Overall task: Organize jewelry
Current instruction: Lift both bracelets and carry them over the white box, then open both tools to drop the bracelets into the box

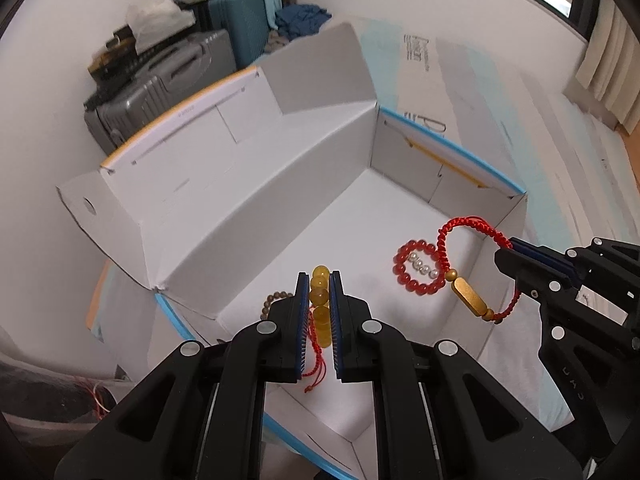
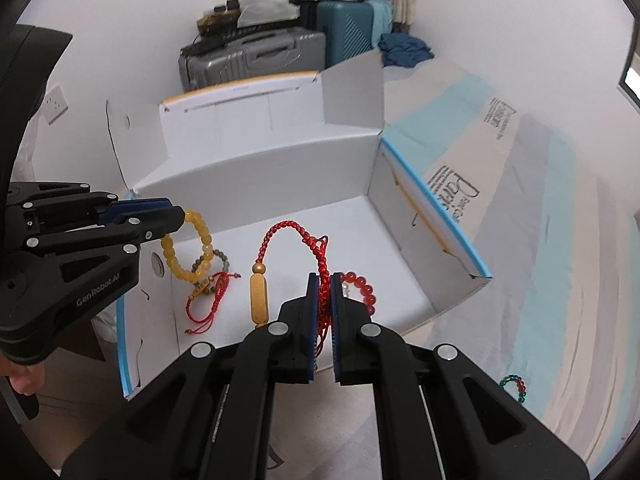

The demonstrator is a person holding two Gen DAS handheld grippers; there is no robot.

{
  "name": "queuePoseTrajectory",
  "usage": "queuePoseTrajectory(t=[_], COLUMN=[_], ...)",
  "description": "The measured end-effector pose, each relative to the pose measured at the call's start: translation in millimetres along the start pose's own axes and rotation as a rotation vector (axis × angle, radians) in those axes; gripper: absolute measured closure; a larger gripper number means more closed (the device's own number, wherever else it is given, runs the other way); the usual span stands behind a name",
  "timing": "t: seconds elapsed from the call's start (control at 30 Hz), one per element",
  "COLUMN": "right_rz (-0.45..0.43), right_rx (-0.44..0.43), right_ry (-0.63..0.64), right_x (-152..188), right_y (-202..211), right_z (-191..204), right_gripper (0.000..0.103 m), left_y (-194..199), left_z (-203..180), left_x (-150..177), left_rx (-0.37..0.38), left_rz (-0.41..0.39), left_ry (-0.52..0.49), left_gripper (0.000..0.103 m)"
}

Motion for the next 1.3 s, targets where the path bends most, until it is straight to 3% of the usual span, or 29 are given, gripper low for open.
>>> queuePoseTrajectory(t=[0.3,0.67,0.93,1.17,1.3], right_rz=[0.139,0.279,0.346,0.334,0.302], right_rx=[-0.04,-0.045,-0.005,0.003,-0.003], right_ry=[0.072,0.113,0.147,0.149,0.126], right_x=[-4,4,12,15,12], right_y=[-44,-93,-115,-116,-110], right_z=[15,26,30,29,26], right_gripper=[0.099,0.099,0.098,0.095,0.062], left_y=[-46,-86,-101,-100,-94], left_z=[2,9,15,19,22], left_x=[8,15,17,15,9], left_rx=[0.027,-0.014,-0.071,-0.081,-0.097], left_rz=[0.126,0.233,0.262,0.242,0.215], left_ry=[-0.03,-0.054,-0.079,-0.069,-0.058], left_gripper=[0.094,0.094,0.094,0.09,0.088])
Point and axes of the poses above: each gripper's, at about its wrist camera, not at the fingertips, and y roughly against the way its jaws point, z to its left, x to its underside, the point moved 10 cm from there along -y, roughly the way its jaws point, and after that the axes turned 14 degrees about z, right-handed, at the moved point
